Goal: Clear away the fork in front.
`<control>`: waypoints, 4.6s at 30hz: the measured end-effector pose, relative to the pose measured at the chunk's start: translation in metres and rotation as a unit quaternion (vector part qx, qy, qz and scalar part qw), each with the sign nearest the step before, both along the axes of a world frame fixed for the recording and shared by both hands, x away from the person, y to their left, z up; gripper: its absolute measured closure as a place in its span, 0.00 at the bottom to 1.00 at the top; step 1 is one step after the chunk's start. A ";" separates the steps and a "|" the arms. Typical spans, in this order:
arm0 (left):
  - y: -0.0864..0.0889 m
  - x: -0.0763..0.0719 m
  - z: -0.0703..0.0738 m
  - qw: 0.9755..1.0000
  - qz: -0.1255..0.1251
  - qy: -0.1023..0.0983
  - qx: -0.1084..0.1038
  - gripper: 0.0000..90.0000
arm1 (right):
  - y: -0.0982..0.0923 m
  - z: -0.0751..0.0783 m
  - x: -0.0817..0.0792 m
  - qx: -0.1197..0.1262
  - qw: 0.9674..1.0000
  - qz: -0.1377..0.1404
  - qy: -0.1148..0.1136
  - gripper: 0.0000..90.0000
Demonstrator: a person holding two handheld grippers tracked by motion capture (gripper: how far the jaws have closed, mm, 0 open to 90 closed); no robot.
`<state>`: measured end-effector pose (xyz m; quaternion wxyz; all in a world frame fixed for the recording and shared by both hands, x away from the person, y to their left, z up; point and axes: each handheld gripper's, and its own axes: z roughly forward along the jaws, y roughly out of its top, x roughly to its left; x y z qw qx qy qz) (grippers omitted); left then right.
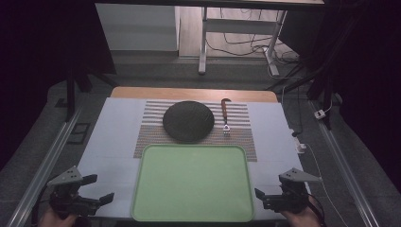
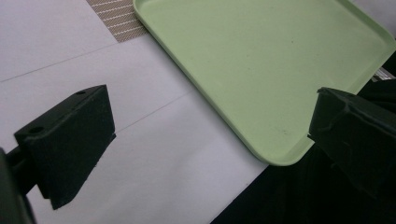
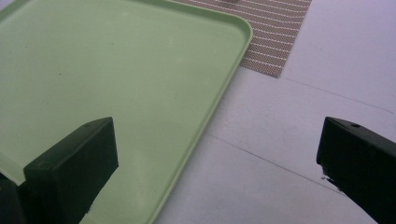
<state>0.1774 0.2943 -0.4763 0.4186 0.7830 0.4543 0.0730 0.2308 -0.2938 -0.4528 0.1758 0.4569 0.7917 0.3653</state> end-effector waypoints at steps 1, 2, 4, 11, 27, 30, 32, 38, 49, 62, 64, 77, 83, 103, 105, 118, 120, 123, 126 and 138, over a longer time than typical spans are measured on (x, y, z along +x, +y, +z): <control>0.000 0.000 0.000 1.000 0.000 0.000 0.000 0.00 | 0.000 0.000 0.000 -0.001 1.000 0.003 -0.005 0.00; 0.000 0.000 0.000 1.000 -0.001 0.001 0.000 0.00 | 0.001 0.001 0.000 -0.001 1.000 0.005 -0.006 0.00; 0.000 0.000 0.000 1.000 -0.002 0.000 0.000 0.00 | 0.001 0.001 0.000 -0.001 1.000 0.006 -0.008 0.00; 0.000 0.000 0.000 1.000 -0.002 0.001 -0.002 0.00 | 0.002 0.001 0.005 0.013 1.000 0.022 -0.007 0.00; 0.001 0.000 0.000 1.000 -0.003 -0.001 -0.002 0.00 | 0.010 0.003 0.019 0.038 0.998 0.043 0.000 0.00; 0.001 0.000 0.000 1.000 -0.003 -0.001 -0.002 0.00 | 0.014 0.004 0.023 0.034 0.998 0.046 -0.013 0.00; 0.001 0.000 0.000 1.000 -0.004 -0.001 -0.002 0.00 | 0.016 0.004 0.026 0.033 0.998 0.046 -0.013 0.00; 0.000 0.000 0.000 1.000 -0.004 -0.001 -0.002 0.00 | 0.018 0.003 0.033 0.029 0.998 0.054 -0.013 0.00; 0.000 0.000 0.000 1.000 -0.005 -0.001 0.000 0.00 | 0.027 -0.002 0.058 0.024 0.999 0.046 -0.014 0.00; 0.000 0.001 0.000 1.000 -0.004 -0.001 -0.001 0.00 | 0.031 -0.007 0.092 -0.003 1.000 0.020 -0.005 0.00; 0.000 0.001 0.000 1.000 -0.005 -0.001 0.000 0.00 | 0.032 -0.008 0.095 -0.008 1.000 0.018 -0.004 0.00; 0.000 0.001 0.000 1.000 -0.005 0.000 0.000 0.00 | 0.047 -0.014 0.123 -0.055 0.998 0.016 -0.006 0.00; 0.000 0.001 0.000 1.000 -0.005 0.000 0.000 0.00 | 0.060 -0.016 0.138 -0.080 0.996 0.026 -0.007 0.00; 0.001 0.001 -0.001 1.000 -0.002 0.002 -0.004 0.00 | 0.092 -0.025 0.185 -0.160 0.986 0.032 -0.021 0.00; 0.001 0.001 -0.001 1.000 -0.001 0.002 -0.005 0.00 | 0.096 -0.026 0.191 -0.172 0.984 0.035 -0.026 0.00; 0.002 0.001 -0.001 1.000 -0.002 0.002 -0.006 0.00 | 0.114 -0.039 0.210 -0.254 0.963 0.070 -0.055 0.10; 0.002 0.001 -0.001 1.000 -0.002 0.002 -0.006 0.00 | 0.115 -0.039 0.210 -0.257 0.962 0.072 -0.056 0.12; 0.002 0.001 -0.001 1.000 -0.003 0.002 -0.007 0.00 | 0.122 -0.043 0.213 -0.277 0.954 0.091 -0.064 0.19; 0.002 0.001 -0.001 1.000 -0.003 0.002 -0.007 0.00 | 0.127 -0.047 0.215 -0.308 0.942 0.110 -0.071 0.25; 0.002 0.001 -0.001 1.000 -0.003 0.003 -0.008 0.00 | 0.139 -0.057 0.217 -0.386 0.903 0.161 -0.099 0.47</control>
